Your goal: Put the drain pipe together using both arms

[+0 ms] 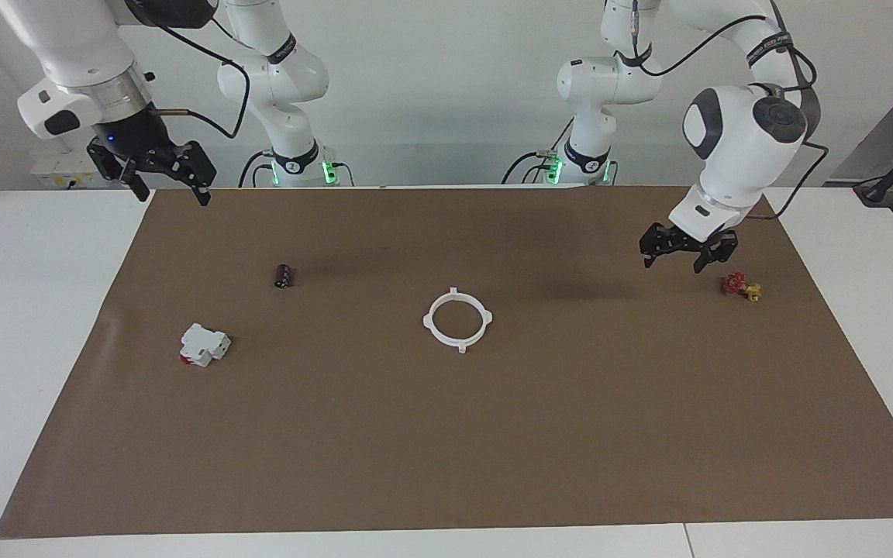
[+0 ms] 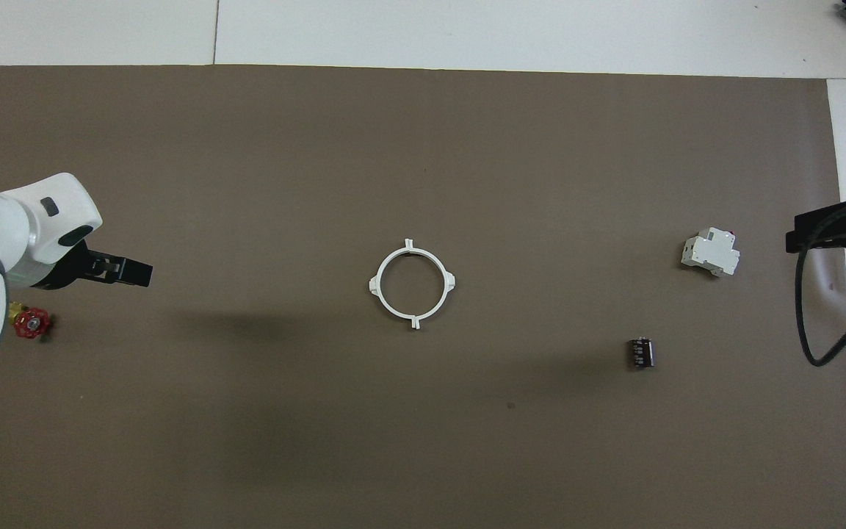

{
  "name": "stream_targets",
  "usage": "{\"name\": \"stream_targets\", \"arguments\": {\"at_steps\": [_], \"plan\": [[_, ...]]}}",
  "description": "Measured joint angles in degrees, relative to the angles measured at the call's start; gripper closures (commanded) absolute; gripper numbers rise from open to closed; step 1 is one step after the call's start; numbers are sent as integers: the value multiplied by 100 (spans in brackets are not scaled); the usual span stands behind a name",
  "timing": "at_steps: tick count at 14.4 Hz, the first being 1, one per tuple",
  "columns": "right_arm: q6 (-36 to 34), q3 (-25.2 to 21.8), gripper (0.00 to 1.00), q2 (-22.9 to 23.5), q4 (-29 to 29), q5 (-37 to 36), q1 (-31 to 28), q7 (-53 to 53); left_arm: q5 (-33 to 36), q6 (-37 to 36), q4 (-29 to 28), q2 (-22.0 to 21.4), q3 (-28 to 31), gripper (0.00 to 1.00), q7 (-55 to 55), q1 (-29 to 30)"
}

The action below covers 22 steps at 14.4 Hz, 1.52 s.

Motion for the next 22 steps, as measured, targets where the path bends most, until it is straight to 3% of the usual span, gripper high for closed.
{"name": "stream_targets", "arguments": {"at_steps": [6, 11, 16, 22], "plan": [[0, 0, 0, 0, 0, 0, 0, 0, -29, -1035, 1216, -59, 14, 0, 176, 316], [0, 0, 0, 0, 0, 0, 0, 0, -32, -1917, 2381, 140, 7, 0, 176, 337], [0, 0, 0, 0, 0, 0, 0, 0, -33, -2314, 2457, 178, -52, 0, -563, 332], [0, 0, 0, 0, 0, 0, 0, 0, -33, -2330, 2456, 178, -64, 0, -659, 332]]}}
